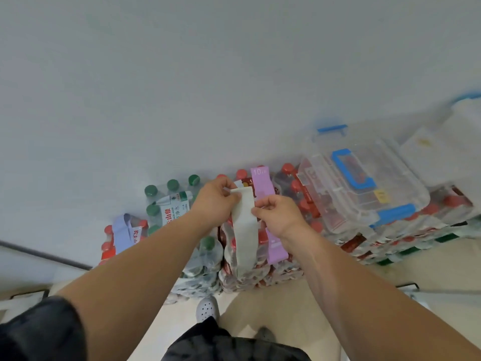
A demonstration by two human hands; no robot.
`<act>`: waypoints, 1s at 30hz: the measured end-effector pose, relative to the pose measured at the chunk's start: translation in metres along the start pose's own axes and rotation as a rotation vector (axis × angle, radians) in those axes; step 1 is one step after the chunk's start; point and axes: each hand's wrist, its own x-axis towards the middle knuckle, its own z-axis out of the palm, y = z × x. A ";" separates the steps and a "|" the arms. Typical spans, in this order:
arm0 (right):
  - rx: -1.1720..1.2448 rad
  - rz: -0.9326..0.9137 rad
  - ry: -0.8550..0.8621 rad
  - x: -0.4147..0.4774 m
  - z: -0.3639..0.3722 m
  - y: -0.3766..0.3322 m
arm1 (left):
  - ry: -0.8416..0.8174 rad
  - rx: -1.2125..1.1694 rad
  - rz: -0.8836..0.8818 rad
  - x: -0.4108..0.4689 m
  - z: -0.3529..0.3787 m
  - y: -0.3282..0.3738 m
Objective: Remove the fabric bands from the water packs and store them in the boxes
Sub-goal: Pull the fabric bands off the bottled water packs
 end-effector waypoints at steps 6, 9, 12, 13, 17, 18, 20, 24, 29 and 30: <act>-0.030 0.063 0.116 0.053 0.013 -0.007 | -0.007 0.115 0.014 0.062 0.004 -0.002; -0.068 0.060 0.190 0.075 0.019 -0.016 | -0.003 0.142 0.020 0.092 0.004 -0.001; -0.102 0.057 0.214 0.085 0.025 -0.021 | -0.010 0.285 0.046 0.114 0.001 -0.003; -0.133 0.049 0.218 0.086 0.027 -0.020 | -0.026 0.352 0.064 0.118 0.001 -0.005; -0.196 0.031 0.211 0.076 0.029 -0.012 | -0.107 0.588 0.120 0.122 0.000 -0.016; -0.190 0.027 0.203 0.074 0.028 -0.010 | -0.107 0.617 0.131 0.121 0.000 -0.019; -0.176 0.000 0.186 0.068 0.027 -0.008 | -0.084 0.628 0.144 0.116 -0.001 -0.024; -0.159 -0.064 0.136 0.055 0.024 -0.007 | -0.015 0.585 0.152 0.093 -0.012 -0.031; -0.202 -0.156 0.061 0.047 0.031 -0.010 | 0.096 0.564 0.129 0.046 -0.047 -0.053; -0.186 -0.162 0.039 0.044 0.036 -0.011 | 0.130 0.568 0.117 0.034 -0.056 -0.058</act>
